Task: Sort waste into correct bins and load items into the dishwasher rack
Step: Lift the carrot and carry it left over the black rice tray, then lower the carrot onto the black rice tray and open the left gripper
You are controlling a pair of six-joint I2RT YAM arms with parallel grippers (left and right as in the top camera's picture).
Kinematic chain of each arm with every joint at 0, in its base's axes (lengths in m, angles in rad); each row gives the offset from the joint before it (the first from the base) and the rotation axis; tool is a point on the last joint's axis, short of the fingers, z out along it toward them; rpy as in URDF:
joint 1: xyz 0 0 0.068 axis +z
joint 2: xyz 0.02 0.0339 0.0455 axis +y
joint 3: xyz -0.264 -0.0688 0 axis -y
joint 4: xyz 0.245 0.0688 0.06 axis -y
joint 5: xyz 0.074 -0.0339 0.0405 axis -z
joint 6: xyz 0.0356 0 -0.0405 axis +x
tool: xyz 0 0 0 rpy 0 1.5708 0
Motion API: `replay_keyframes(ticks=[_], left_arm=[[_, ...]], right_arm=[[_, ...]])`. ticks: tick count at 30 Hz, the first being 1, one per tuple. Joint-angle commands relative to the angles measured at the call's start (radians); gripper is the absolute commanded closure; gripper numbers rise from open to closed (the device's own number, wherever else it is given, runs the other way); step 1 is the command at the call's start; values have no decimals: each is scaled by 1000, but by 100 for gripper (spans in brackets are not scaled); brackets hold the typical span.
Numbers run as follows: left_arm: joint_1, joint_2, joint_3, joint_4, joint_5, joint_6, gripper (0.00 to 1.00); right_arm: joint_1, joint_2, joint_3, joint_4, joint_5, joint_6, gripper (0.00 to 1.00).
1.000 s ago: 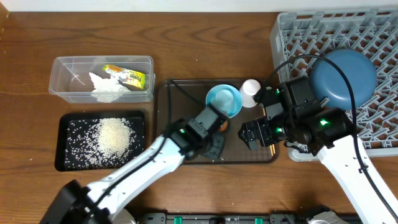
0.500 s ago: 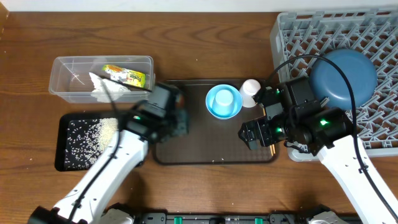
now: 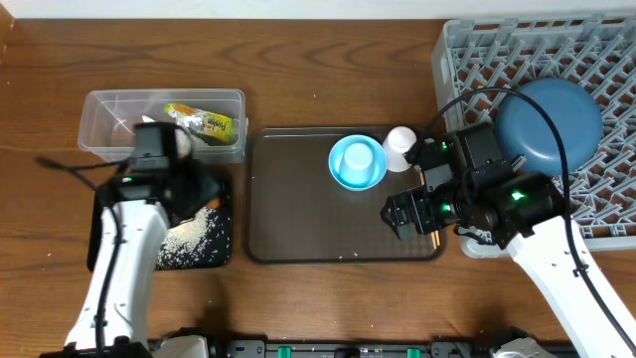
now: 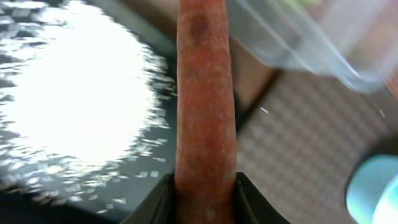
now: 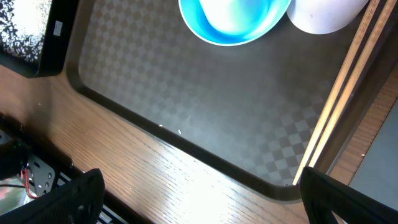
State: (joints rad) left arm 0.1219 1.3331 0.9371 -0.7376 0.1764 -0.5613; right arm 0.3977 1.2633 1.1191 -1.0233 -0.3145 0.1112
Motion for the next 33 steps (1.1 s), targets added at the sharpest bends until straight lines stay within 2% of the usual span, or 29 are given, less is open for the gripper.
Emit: replay_keyframes(ticks=[1,9,16,19,22,24,26,28,33], left_arm=[[82,-14,-5,-22,-6,-14,87],[233,-14,-76,0,-77,-85,87],[315,-14,-186,117,-80,-131,86],[328,-14,-204,138,-81,-133,75],[328,-14,-205,140,-80,-133,73],[328,-14,-205,142,-81,-132,67],[328,-14,-204,146,-80,-131,53],[328,-16,-201,145,-80,-131,46],[328,-39,-172,129,-56,-106,37]], right_arm=[[21,5,9,1,-3,0,1],[21,5,9,2,-3,0,1],[21,5,9,1,-3,0,1],[21,5,9,2,-3,0,1],[21,5,9,2,-3,0,1],[21,5,9,1,-3,0,1],[21,5,9,2,-3,0,1],[21,5,9,1,-3,0,1],[21,5,9,2,-3,0,1]])
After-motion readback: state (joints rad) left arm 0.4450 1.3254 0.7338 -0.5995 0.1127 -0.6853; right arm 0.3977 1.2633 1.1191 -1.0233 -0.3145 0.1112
